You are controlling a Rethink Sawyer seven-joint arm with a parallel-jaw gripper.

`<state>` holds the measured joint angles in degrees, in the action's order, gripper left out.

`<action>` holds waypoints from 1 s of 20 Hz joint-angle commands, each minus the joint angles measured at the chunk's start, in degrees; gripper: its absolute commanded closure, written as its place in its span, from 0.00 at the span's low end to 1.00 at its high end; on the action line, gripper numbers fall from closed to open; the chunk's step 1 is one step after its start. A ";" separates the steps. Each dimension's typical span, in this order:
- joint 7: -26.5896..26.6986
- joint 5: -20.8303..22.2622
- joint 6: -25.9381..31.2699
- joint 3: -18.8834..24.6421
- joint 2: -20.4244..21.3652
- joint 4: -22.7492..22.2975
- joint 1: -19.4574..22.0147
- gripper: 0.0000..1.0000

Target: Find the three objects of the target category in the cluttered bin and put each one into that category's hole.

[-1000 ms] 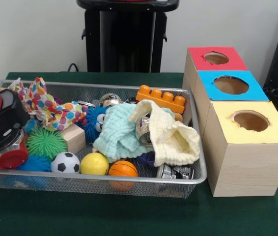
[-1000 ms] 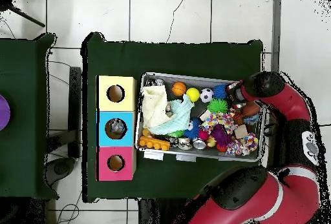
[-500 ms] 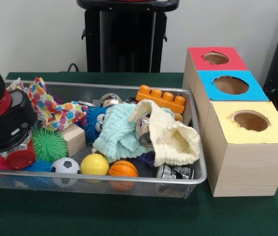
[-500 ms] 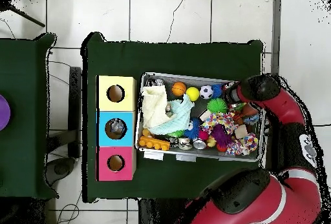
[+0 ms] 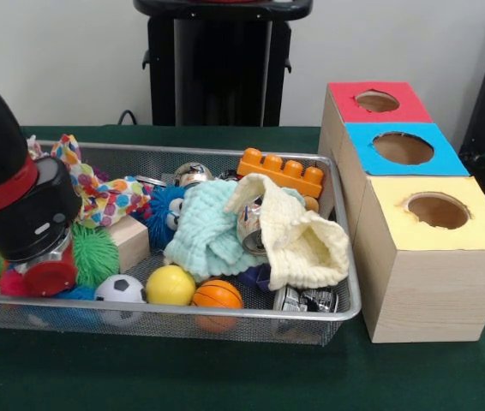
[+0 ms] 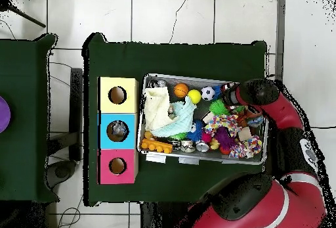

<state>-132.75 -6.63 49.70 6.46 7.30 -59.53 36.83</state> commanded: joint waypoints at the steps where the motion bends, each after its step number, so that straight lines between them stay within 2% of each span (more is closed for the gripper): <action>1: -17.46 -5.22 -21.44 5.96 -10.43 -9.51 -5.47 1.00; 16: -18.88 -15.29 -29.25 4.26 -10.12 -13.06 -9.10 1.00; 20: -20.75 -17.98 -31.90 2.89 -9.92 -13.82 -10.98 1.00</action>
<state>-133.04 -18.55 38.75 0.74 9.06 -67.32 31.81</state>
